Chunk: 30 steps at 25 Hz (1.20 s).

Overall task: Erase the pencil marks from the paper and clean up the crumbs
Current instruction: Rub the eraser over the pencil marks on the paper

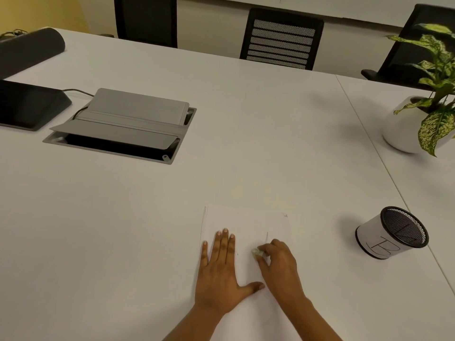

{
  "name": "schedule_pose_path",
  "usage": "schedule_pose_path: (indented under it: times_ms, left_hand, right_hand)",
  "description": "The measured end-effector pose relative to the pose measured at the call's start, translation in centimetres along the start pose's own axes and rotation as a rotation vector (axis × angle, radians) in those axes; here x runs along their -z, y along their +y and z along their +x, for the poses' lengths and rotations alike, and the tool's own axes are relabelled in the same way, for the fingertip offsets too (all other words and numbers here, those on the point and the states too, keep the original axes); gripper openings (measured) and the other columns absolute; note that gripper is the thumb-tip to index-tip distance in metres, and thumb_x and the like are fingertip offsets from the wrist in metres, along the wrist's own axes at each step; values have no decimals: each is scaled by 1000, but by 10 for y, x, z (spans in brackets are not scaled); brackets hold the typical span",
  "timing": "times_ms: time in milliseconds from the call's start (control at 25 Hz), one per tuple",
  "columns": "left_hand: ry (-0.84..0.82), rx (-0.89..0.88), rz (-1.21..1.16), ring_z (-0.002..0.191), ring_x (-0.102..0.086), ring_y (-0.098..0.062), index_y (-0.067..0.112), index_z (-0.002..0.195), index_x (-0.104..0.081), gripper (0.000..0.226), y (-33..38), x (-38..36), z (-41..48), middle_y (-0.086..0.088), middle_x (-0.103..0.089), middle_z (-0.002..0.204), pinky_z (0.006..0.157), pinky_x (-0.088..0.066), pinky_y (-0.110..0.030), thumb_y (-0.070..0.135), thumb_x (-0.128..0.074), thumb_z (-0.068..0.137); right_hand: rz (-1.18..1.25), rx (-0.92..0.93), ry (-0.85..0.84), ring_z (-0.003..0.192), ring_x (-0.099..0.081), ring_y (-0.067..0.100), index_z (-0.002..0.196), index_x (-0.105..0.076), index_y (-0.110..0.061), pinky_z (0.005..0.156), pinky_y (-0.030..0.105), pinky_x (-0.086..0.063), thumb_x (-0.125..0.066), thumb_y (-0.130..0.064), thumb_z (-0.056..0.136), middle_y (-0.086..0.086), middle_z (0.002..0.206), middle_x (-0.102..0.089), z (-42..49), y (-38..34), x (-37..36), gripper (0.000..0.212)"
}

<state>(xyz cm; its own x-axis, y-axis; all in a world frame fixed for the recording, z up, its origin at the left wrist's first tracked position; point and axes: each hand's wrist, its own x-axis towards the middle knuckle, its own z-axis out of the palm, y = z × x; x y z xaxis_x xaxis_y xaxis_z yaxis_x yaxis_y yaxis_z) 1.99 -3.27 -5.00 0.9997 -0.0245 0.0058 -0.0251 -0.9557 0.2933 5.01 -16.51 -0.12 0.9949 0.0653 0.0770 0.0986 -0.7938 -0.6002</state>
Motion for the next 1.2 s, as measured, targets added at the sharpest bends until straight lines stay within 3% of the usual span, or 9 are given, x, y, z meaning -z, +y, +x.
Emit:
schedule_pose_path:
  times_ms: [240,560,960,1200]
  left_hand:
    - [7,8,-6,139,-11,-20,6,138,-34,115,1,1,0,-13,-37,145,107,-14,-49,93,-26,63]
    - [10,1,12,140,-11,-20,4,138,-37,103,0,-1,0,-13,-36,146,108,-15,-47,82,-19,74]
    - [-2,10,9,139,-11,-20,5,139,-33,116,2,1,0,-13,-35,146,107,-15,-49,92,-27,63]
    - [-11,0,22,140,-11,-20,4,139,-36,112,0,-1,1,-13,-35,147,106,-17,-50,89,-23,67]
  right_hand:
    - [-40,-39,51,81,-56,24,89,-66,2,71,22,-39,-60,-7,83,15,83,-63,29,1,1,12]
    - [70,32,-74,75,-48,9,89,-67,-8,65,3,-30,-59,-17,86,-10,72,-47,-31,-7,-5,13]
    - [-3,-22,26,73,-49,15,87,-67,-2,61,10,-32,-60,-13,84,0,73,-51,7,3,7,13]
    - [97,-58,-77,66,-49,4,81,-67,-9,58,5,-33,-63,-23,82,-15,65,-46,-26,5,6,14]
